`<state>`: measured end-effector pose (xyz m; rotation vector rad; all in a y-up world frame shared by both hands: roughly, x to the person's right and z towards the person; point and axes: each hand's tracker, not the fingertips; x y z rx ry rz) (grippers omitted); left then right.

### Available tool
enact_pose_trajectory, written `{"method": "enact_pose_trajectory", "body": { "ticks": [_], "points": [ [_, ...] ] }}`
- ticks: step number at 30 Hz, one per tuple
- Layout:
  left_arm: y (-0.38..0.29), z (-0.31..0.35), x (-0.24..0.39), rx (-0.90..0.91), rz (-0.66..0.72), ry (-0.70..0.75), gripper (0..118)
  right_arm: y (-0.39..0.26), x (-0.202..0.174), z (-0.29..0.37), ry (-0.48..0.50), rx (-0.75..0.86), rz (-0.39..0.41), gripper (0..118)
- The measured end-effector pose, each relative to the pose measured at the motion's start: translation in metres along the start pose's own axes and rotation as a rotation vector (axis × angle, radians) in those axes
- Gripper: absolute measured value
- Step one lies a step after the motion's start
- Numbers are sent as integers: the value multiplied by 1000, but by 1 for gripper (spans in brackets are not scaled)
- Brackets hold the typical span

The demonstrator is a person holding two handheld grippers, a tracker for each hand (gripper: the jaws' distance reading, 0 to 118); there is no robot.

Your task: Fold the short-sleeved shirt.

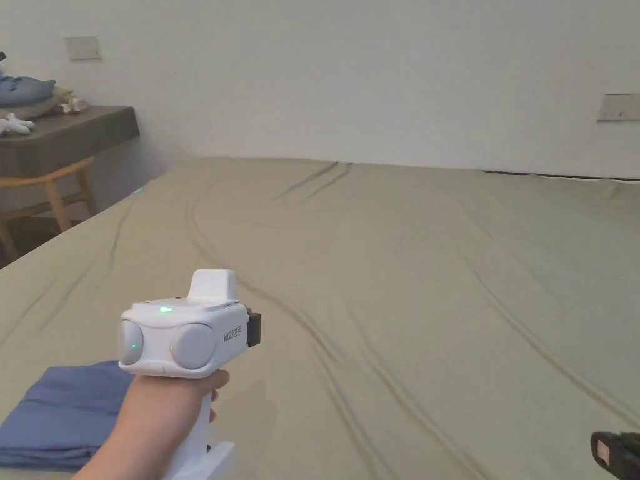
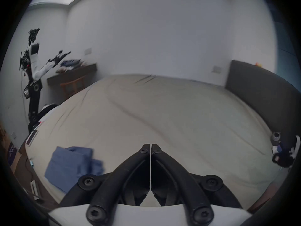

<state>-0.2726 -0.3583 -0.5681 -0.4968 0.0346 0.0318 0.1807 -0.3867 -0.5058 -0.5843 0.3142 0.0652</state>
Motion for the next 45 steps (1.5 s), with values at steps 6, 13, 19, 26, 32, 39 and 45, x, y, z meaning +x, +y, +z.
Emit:
{"method": "enact_pose_trajectory", "body": {
  "ticks": [6,13,19,26,32,39,45],
  "points": [
    [-16,44,106,230,-51,21,0,16,6,15,-176,206,-55,0],
    [-14,125,168,485,-80,-89,0,25,-21,49,-382,408,88,0],
    [-1,147,184,508,-98,-105,0,32,-34,72,-448,486,111,6],
    [-6,127,187,409,-45,-24,118,37,-30,77,-390,441,47,118],
    [-12,124,184,446,-65,-15,118,39,-29,77,-360,488,39,118],
    [-16,121,177,434,-49,-36,118,20,-44,87,-361,545,-36,118],
    [-24,119,176,414,-59,-37,118,15,-39,100,-166,530,-181,118]
  ]
}}
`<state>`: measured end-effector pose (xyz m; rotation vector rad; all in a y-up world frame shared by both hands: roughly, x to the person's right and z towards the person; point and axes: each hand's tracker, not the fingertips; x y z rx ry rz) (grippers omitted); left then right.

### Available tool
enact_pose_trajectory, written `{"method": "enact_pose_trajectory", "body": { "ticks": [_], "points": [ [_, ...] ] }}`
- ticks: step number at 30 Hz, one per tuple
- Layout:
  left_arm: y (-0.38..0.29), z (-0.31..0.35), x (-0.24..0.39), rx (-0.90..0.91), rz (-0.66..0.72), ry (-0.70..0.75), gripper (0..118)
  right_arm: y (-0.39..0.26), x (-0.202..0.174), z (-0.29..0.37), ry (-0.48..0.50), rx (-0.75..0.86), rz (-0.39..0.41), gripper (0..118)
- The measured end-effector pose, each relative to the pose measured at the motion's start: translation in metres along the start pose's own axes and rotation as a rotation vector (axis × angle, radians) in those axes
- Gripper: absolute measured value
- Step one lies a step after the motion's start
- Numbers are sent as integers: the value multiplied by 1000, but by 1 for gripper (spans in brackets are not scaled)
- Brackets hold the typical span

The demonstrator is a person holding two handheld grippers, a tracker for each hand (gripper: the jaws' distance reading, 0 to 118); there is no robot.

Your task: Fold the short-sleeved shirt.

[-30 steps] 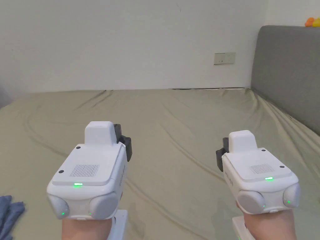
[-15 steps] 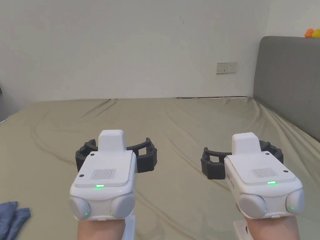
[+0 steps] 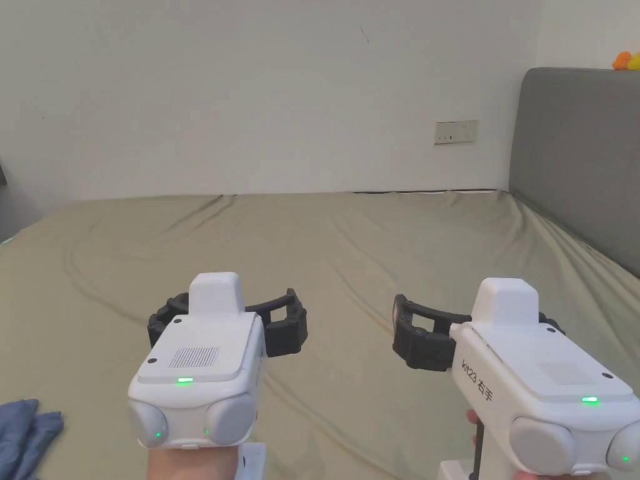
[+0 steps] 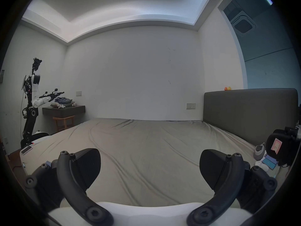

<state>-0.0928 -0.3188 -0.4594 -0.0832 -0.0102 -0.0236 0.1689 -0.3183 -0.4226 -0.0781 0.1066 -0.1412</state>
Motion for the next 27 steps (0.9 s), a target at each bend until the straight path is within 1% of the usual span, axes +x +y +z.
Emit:
{"method": "enact_pose_trajectory", "body": {
  "ticks": [1,2,3,4,5,6,7,8,9,10,11,13,14,16,18,19,21,22,24,25,26,27],
  "points": [
    [0,0,0,0,3,-1,118,1,-2,1,-50,-20,6,118],
    [0,1,0,-2,4,-2,118,1,-6,2,-110,21,82,118],
    [-1,0,-1,-3,6,-3,118,3,-9,3,-126,85,167,118],
    [-1,0,-2,-1,8,-4,118,9,-11,4,-101,159,257,118],
    [-1,1,-2,0,8,-4,118,3,-6,0,-65,35,124,118],
    [-1,1,-2,4,8,-1,118,3,-4,0,-68,15,71,118],
    [-1,2,-3,6,6,2,118,6,-6,0,-75,53,111,118],
    [-1,2,-3,10,5,2,118,6,-6,2,-88,67,116,118],
    [-1,2,-3,11,5,2,118,9,-8,2,-84,88,171,118],
    [-1,2,-3,9,4,3,118,9,-7,-1,-81,54,156,118],
    [-2,2,-4,7,1,3,118,5,-5,-3,-82,-2,121,118],
    [-2,2,-3,7,-7,3,118,7,-8,-3,-96,44,165,118],
    [-2,3,-3,9,-9,2,118,8,-8,-4,-96,47,168,118],
    [-2,4,-4,15,-15,-2,118,5,-5,-5,-97,10,118,118],
    [-2,4,-4,13,-18,-5,118,5,-5,-3,-102,48,122,118],
    [-2,4,-5,13,-17,-5,118,7,-6,-3,-89,76,158,118],
    [-3,4,-7,14,-13,-5,118,4,-5,-3,-81,34,138,118],
    [-4,4,-8,14,-6,-2,118,2,-5,-4,-109,-8,102,118],
    [-7,4,-9,10,4,-3,118,5,-9,-2,-125,68,184,118],
    [-8,4,-9,6,7,-5,118,3,-8,-3,-111,54,169,118],
    [-9,4,-9,2,6,-4,118,1,-8,-4,-118,39,152,118],
    [-10,3,-9,0,4,-5,118,1,-9,-4,-115,45,163,118]
  ]
}}
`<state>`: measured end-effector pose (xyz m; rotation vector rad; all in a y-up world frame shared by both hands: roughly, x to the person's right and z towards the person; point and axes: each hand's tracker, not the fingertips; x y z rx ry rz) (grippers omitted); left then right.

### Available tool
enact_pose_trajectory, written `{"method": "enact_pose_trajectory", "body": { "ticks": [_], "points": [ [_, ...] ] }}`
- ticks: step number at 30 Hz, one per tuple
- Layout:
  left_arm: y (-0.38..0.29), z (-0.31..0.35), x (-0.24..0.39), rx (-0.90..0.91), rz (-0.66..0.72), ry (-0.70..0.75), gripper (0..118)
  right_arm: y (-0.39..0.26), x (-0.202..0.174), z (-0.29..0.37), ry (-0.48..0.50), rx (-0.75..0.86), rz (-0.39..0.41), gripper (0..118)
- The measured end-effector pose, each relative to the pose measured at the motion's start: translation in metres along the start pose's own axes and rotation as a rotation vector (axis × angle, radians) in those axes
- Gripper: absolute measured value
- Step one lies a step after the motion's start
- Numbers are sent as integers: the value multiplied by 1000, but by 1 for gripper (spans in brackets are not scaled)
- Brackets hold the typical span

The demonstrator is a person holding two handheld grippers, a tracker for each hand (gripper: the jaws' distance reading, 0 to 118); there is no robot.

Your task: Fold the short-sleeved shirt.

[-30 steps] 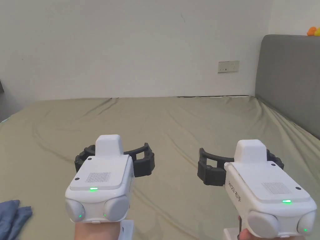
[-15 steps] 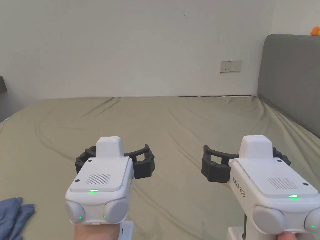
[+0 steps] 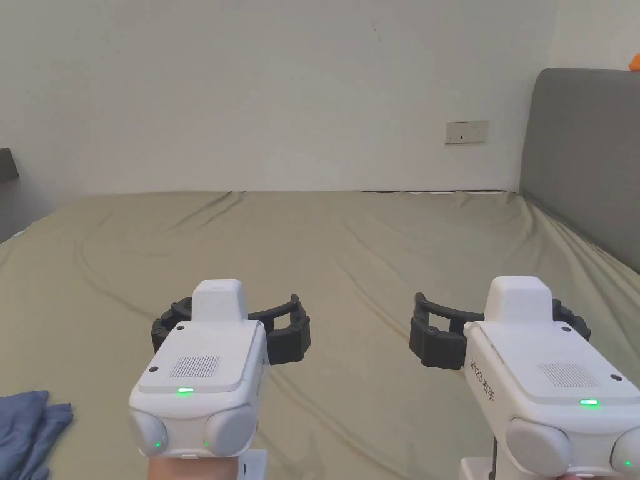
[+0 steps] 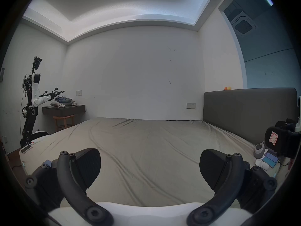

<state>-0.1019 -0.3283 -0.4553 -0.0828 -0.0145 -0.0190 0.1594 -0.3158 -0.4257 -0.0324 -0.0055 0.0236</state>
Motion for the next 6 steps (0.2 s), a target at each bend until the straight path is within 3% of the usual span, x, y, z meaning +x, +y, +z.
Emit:
{"method": "enact_pose_trajectory", "body": {
  "ticks": [6],
  "points": [
    [0,-1,0,7,5,-4,118,-4,-5,0,-8,-3,13,118]
  ]
}}
